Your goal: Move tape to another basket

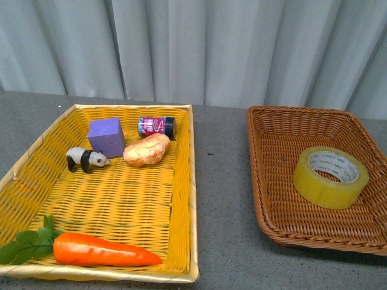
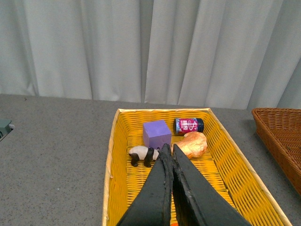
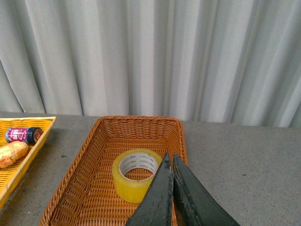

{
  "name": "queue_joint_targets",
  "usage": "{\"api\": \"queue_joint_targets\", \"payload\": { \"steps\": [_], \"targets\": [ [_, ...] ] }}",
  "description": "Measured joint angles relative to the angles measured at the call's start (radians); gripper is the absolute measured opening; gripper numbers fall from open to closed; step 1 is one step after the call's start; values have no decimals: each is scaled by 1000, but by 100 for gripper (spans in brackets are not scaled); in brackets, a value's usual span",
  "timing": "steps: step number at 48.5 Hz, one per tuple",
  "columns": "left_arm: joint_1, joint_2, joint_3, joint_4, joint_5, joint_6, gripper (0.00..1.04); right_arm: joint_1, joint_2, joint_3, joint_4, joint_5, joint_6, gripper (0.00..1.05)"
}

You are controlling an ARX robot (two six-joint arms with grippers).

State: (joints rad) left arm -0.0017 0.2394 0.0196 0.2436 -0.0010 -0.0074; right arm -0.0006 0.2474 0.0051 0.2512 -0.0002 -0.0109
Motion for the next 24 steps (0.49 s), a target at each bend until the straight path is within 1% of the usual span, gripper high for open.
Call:
{"api": "queue_joint_targets", "payload": {
  "steps": [11,13,15,16,19,24],
  "targets": [
    [0,-63,0,-64,0,0,4,0,-65,0,-65,0,0,1],
    [0,-102,0,-109,-1,0,4,0,-74,0,-74,0,0,1],
    [0,-144,0,-172,1,0,4,0,-105,1,-109,0,0,1],
    [0,-171,0,-205,2,0,4,0,-131,1,-150,0,0,1],
    [0,-227,0,-237,1,0,4,0,-212,1,-243,0,0,1],
    [0,-234,0,-241,1,0,4,0,-243,1,-247,-1,0,1]
  ]
}}
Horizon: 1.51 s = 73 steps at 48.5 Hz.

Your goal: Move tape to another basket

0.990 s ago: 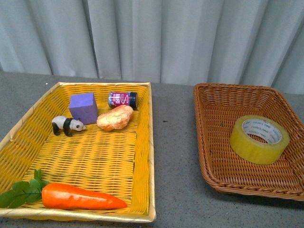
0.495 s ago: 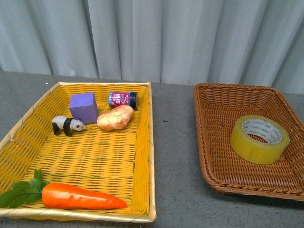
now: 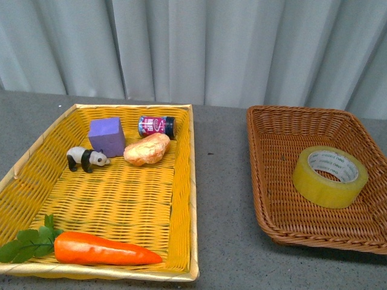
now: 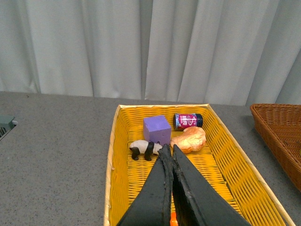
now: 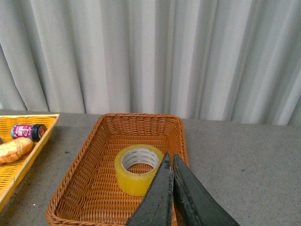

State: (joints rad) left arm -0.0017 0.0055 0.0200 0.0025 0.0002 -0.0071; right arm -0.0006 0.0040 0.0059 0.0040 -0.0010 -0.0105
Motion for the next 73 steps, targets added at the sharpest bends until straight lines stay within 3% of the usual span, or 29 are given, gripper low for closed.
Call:
{"api": "queue_joint_targets", "payload": {
  "steps": [9,12,30,38,41,73],
  "targets": [
    [0,-1,0,-1,0,0,4,0,0,0,-2,0,0,1],
    [0,-1,0,-1,0,0,12,0,0,0,-2,0,-1,2],
    [0,-1,0,-1,0,0,76,0,0,0,-2,0,0,65],
    [0,-1,0,-1,0,0,100,0,0,0,-2,0,0,90],
    [0,-1,0,-1,0,2,97,0,0,0,-2,0,1,98],
    [0,-1,0,-1,0,2,98,0,0,0,-2,0,1,96]
  ]
}}
